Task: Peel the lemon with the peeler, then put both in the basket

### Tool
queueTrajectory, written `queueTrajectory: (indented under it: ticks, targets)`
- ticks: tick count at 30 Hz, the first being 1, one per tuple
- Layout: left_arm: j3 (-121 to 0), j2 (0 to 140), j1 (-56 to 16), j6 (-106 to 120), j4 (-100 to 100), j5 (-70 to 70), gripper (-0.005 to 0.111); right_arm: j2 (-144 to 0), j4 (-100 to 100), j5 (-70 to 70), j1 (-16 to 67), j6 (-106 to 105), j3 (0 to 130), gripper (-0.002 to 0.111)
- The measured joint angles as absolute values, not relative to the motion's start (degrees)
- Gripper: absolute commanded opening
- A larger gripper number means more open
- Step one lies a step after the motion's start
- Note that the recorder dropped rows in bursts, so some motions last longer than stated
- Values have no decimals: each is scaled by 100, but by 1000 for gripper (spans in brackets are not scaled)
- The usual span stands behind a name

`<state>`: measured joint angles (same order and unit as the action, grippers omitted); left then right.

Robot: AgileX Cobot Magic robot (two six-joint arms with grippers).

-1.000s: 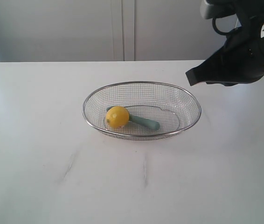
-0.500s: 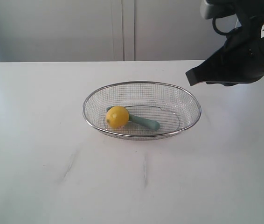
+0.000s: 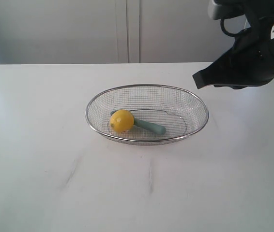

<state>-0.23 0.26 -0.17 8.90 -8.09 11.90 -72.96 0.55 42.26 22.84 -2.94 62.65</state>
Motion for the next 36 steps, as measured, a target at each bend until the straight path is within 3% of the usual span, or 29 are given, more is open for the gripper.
queueTrajectory:
  ticks: [6,11,16,21,27,36]
  targets:
    - [-23,26,-17,890,-809,1190,0,-7008,55,4226,2284,-294,6265,0]
    - [-23,26,-17,890,-806,1190,0,-5987,78,4226,1734,-279,6265,0]
    - [-23,26,-17,900,-796,1190,0,-3815,389,4226,189,681,6242,0]
    - [-23,26,-17,900,-796,1190,0,-1915,441,4285,-195,741,5933,0]
    - [-23,26,-17,910,-796,1190,0,-493,513,4187,-217,744,4936,0]
    - [-23,26,-17,910,-796,1190,0,-485,573,1670,-217,754,2418,0]
